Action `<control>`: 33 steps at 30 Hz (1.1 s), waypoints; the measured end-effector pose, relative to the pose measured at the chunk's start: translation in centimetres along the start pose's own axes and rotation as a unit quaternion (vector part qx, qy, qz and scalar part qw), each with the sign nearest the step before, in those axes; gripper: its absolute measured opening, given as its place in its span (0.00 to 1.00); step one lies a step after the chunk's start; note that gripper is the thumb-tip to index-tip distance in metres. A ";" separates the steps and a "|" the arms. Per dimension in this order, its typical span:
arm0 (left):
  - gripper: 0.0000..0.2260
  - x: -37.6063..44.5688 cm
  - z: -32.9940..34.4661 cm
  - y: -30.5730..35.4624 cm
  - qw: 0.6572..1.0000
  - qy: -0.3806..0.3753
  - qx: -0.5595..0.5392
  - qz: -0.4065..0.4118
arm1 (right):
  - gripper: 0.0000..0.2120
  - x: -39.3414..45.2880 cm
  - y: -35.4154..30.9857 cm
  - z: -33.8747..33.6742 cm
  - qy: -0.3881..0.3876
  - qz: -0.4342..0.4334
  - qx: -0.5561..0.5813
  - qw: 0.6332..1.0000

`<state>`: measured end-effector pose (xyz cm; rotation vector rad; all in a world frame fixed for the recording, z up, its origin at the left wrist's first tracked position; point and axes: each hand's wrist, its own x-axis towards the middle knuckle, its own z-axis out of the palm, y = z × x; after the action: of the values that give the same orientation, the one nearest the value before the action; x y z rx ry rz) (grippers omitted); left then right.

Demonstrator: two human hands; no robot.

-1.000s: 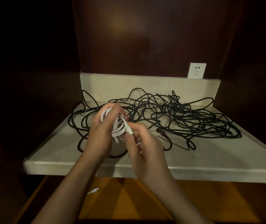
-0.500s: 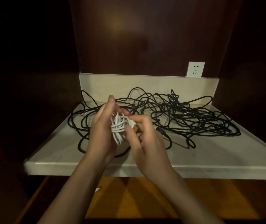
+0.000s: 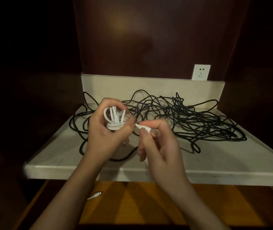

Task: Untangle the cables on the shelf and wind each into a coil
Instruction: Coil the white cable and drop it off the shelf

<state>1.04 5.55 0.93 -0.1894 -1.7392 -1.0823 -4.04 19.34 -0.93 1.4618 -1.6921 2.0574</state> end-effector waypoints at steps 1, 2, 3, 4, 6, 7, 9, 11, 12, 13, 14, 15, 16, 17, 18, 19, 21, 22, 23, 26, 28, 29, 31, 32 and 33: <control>0.08 0.1 -0.2 -0.1 1.000 -0.007 0.016 0.006 | 0.04 -0.1 -0.1 -0.3 0.005 0.000 0.003 1.000; 0.08 0.2 -0.4 -0.2 0.999 -0.017 0.026 0.009 | 0.04 -0.1 -0.2 -0.6 0.008 0.003 0.006 1.000; 0.08 0.2 -0.6 -0.2 0.999 -0.026 0.031 0.009 | 0.04 -0.2 -0.3 -0.9 0.007 0.007 0.009 1.000; 0.08 0.3 -0.8 -0.3 0.999 -0.034 0.033 0.009 | 0.04 -0.3 -0.5 -1.0 0.002 0.010 0.009 1.000; 0.07 0.5 -0.9 -0.5 0.997 -0.051 0.049 0.016 | 0.04 -0.6 -0.6 -1.2 -0.002 0.013 0.009 1.000; 0.07 0.6 -0.9 -0.6 0.996 -0.060 0.059 0.019 | 0.04 -0.8 -0.5 -1.2 0.001 0.015 0.011 1.000; 0.07 0.5 -1.1 -0.9 0.996 -0.069 0.064 0.012 | 0.04 -1.1 -0.3 -1.2 0.006 0.024 0.020 1.000; 0.08 0.2 -1.3 -1.1 0.996 -0.065 0.058 -0.006 | 0.05 -1.5 -0.2 -1.1 0.007 0.030 0.032 0.999; 0.08 0.0 -1.4 -1.2 0.996 -0.063 0.057 -0.013 | 0.05 -1.8 -0.2 -1.0 0.006 0.033 0.038 0.999; 0.07 -0.2 -1.4 -1.3 0.996 -0.066 0.055 -0.016 | 0.05 -1.9 -0.1 -0.9 0.003 0.037 0.044 0.998; 0.07 -0.4 -1.4 -1.5 0.996 -0.073 0.048 -0.020 | 0.05 -2.0 0.0 -0.9 -0.003 0.041 0.046 0.998; 0.09 -0.6 -1.4 -1.5 0.995 -0.082 0.034 -0.033 | 0.05 -2.0 0.2 -0.9 -0.013 0.045 0.040 0.998; 0.13 -0.9 -1.3 -1.6 0.995 -0.087 0.015 -0.052 | 0.04 -1.8 0.4 -1.0 -0.028 0.052 0.029 0.998; 0.16 -1.1 -1.3 -1.6 0.993 -0.089 -0.004 -0.072 | 0.04 -1.6 0.7 -1.0 -0.045 0.064 0.021 0.997; 0.20 -1.4 -1.2 -1.7 0.992 -0.087 -0.015 -0.086 | 0.04 -1.4 0.9 -1.2 -0.058 0.079 0.020 0.995; 0.22 -1.7 -1.1 -1.7 0.992 -0.083 -0.014 -0.095 | 0.05 -1.2 1.2 -1.3 -0.066 0.094 0.020 0.993; 0.25 -2.3 -1.0 -2.0 0.990 -0.070 -0.001 -0.123 | 0.07 -0.9 1.7 -1.3 -0.076 0.125 0.010 0.989; 0.25 -2.6 -0.9 -1.9 0.987 -0.060 0.002 -0.146 | 0.07 -0.8 2.0 -1.3 -0.080 0.141 -0.003 0.987; 0.26 -3.0 -0.9 -1.9 0.983 -0.054 0.003 -0.177 | 0.07 -0.7 2.3 -1.2 -0.085 0.152 -0.026 0.984; 0.21 -3.8 -0.6 -2.4 0.956 -0.057 -0.050 -0.283 | 0.08 -0.6 3.0 -0.9 -0.102 0.175 -0.094 0.975; 0.15 -3.8 -0.3 -2.6 0.937 -0.054 -0.065 -0.339 | 0.08 -0.5 3.2 -0.7 -0.121 0.185 -0.117 0.968; 0.13 -3.7 -0.2 -2.8 0.927 -0.048 -0.061 -0.366 | 0.09 -0.6 3.2 -0.6 -0.128 0.191 -0.122 0.965; 0.14 -4.2 -0.3 -2.9 0.915 -0.073 -0.040 -0.395 | 0.12 -0.8 3.4 -0.4 -0.134 0.211 -0.116 0.961; 0.15 -4.6 -0.3 -2.8 0.911 -0.098 -0.024 -0.400 | 0.13 -1.0 3.6 -0.3 -0.139 0.216 -0.121 0.959; 0.15 -4.9 -0.3 -2.7 0.908 -0.119 -0.013 -0.401 | 0.15 -1.2 3.9 -0.2 -0.146 0.214 -0.136 0.956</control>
<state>1.93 5.48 -4.58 0.4436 -2.0809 -1.7209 -5.85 18.56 -4.45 1.4633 -2.4865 1.7337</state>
